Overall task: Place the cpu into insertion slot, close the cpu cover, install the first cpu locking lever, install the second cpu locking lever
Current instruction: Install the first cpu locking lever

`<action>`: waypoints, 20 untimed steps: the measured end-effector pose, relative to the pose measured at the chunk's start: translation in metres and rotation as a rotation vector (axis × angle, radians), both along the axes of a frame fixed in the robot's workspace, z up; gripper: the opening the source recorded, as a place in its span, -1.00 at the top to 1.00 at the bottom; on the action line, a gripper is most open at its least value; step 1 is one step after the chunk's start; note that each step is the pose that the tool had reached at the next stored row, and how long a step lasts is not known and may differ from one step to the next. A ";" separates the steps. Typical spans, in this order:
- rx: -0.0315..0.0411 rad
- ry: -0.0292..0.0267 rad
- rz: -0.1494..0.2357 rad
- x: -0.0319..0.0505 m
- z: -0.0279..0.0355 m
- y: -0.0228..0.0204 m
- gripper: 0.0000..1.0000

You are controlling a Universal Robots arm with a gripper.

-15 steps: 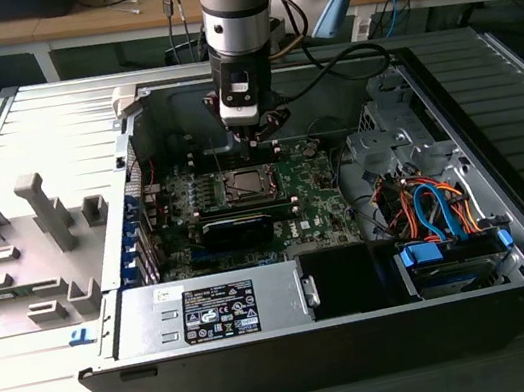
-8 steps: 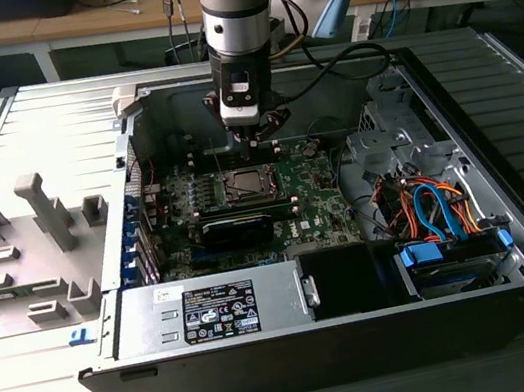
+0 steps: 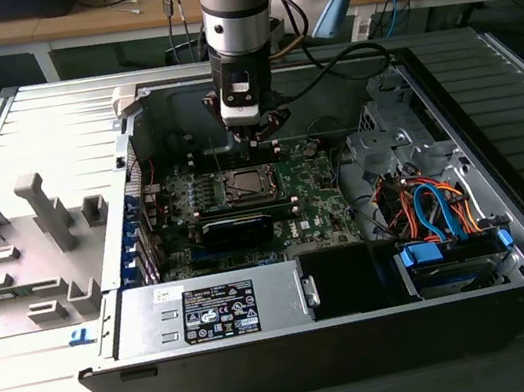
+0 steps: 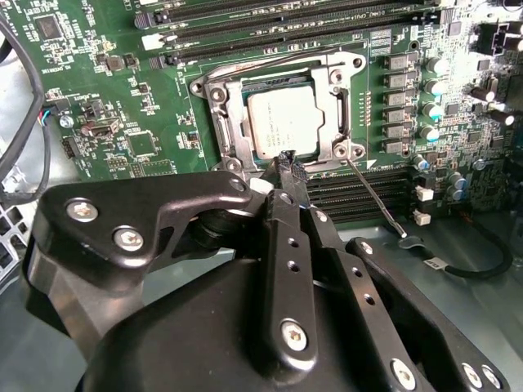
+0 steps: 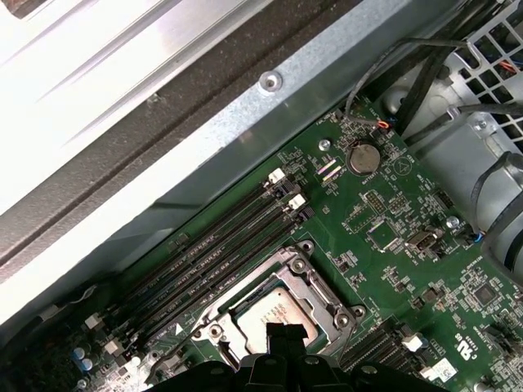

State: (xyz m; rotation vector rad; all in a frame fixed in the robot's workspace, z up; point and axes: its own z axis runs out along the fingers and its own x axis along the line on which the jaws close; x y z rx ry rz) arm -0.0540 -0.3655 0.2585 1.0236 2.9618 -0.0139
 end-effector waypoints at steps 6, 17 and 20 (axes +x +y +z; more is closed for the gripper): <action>0.0000 0.0000 0.004 0.0000 0.0000 0.0000 0.79; 0.0000 0.0000 0.010 0.0000 0.0000 0.0000 0.79; 0.0000 0.0000 0.012 0.0000 0.0000 0.0000 0.79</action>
